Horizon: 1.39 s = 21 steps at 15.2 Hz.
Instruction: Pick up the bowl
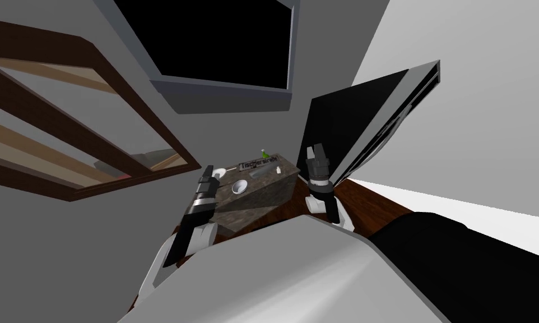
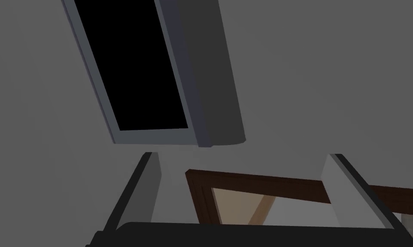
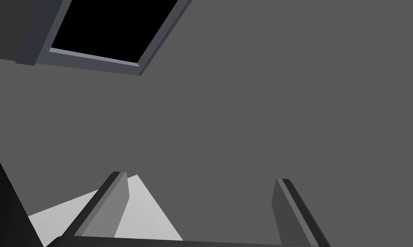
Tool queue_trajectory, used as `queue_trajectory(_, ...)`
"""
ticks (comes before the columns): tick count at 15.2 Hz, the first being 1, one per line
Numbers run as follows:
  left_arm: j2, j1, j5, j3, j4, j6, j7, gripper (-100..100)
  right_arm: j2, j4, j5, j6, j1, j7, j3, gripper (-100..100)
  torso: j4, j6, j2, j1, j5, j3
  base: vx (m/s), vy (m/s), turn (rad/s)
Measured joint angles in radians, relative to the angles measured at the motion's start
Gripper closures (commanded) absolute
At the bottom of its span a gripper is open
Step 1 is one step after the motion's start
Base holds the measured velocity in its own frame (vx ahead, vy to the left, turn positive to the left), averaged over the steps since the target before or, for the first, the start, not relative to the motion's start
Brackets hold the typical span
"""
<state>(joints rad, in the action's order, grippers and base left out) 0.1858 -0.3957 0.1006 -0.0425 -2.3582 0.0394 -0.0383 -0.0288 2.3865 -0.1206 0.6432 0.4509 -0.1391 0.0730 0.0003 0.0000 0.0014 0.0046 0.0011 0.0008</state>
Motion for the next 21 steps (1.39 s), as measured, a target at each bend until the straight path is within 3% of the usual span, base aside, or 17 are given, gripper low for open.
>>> queue_trajectory(21, 0.011, 0.078, -0.004, 0.007, -0.033, -0.409, 0.039, -100, 0.000, 0.000, 0.000, 0.000, 0.000, 0.000, 0.000, 0, 0.000, 0.000, -0.001, -0.002, -0.001, -0.001, -0.012, 0.038, -0.039)
